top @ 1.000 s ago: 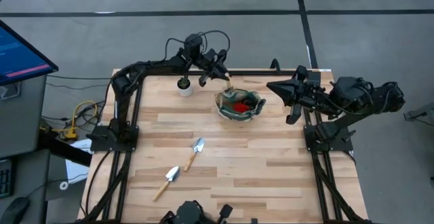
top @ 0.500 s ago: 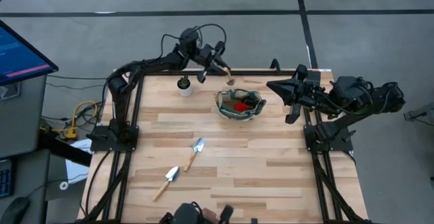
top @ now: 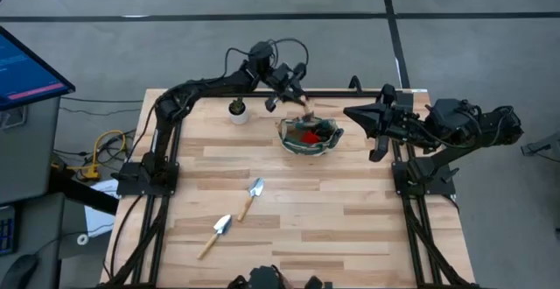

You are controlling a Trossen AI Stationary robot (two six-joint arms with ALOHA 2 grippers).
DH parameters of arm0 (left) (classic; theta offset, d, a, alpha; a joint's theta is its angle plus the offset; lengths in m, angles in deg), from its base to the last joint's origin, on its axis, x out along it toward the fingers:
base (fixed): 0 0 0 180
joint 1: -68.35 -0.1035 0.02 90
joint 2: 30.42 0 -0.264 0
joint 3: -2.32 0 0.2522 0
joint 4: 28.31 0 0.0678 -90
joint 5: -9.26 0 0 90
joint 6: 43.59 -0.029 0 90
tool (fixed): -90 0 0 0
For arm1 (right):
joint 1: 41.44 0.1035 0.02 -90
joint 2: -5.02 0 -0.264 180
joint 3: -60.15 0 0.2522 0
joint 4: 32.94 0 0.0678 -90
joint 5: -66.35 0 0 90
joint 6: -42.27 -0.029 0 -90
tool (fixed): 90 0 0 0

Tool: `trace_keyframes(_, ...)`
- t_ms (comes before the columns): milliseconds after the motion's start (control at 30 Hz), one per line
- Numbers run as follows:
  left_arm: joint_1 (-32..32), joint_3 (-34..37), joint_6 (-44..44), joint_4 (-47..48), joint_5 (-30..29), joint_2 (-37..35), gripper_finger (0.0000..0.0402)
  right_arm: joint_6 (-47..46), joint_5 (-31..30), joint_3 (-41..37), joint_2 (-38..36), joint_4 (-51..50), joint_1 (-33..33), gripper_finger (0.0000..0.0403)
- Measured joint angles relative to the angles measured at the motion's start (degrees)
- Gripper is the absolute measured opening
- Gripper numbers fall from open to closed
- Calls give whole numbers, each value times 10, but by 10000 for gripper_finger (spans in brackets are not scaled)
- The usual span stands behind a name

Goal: Pick & Place Garden tools in Gardening bag
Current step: Put the brown trowel into the gardening bag

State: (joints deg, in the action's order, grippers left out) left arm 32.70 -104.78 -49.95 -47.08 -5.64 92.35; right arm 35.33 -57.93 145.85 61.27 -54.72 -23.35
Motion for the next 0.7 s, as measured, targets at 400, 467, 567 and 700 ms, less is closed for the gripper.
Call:
trace_keyframes(400, -2, -1, 18, -3, -7, 13, 48, 9, 0, 0, 0, -31, -6, 0)
trace_keyframes(467, -1, -4, 12, -4, -8, 11, 48, 9, 1, 0, 0, -32, -6, 0)
trace_keyframes(567, 9, -4, -9, -2, -9, 12, 48, 9, 2, 0, 0, -31, -6, 0)
trace_keyframes(700, 18, -3, -32, 8, -12, 14, 48, -4, 3, 0, 0, -27, -6, 0)
